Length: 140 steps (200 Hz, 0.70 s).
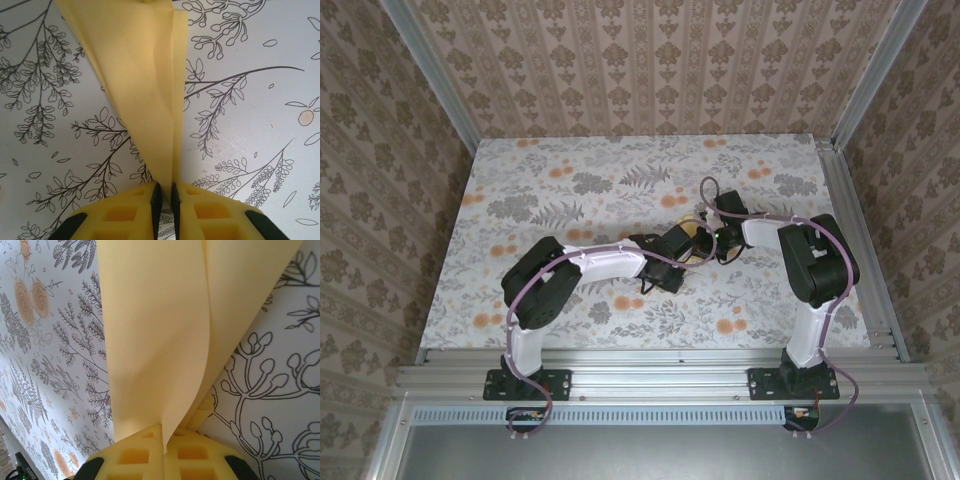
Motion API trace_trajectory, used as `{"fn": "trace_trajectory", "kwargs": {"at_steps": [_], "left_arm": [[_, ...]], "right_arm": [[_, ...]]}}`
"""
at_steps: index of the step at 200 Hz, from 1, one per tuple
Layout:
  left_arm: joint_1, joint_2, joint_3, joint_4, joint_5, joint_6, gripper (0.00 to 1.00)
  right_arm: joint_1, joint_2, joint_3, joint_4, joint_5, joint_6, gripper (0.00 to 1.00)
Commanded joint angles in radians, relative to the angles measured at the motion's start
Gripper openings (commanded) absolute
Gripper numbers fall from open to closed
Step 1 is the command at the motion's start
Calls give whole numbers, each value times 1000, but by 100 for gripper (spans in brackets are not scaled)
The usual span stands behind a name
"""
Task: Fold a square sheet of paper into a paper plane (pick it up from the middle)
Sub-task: Fold the wing for the fifth time at the center of the table.
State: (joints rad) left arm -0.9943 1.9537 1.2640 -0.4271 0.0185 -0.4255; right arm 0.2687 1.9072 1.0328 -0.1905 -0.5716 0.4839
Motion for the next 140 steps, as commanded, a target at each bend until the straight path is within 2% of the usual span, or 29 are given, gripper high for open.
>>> {"fn": "trace_trajectory", "kwargs": {"at_steps": [1, 51, 78, 106, 140], "left_arm": [[0, -25, -7, -49, 21, 10, 21], [20, -138, 9, -28, 65, -14, 25], [61, -189, -40, 79, 109, -68, 24], [106, -171, -80, 222, 177, -138, 21], [118, -107, -84, 289, 198, -172, 17]], "right_arm": [[9, 48, 7, -81, 119, -36, 0], [16, 62, 3, -105, 148, -49, 0], [19, 68, -2, -99, 147, -48, 0], [19, 70, -4, -95, 144, -44, 0], [18, 74, -9, -86, 134, -34, 0]]}}
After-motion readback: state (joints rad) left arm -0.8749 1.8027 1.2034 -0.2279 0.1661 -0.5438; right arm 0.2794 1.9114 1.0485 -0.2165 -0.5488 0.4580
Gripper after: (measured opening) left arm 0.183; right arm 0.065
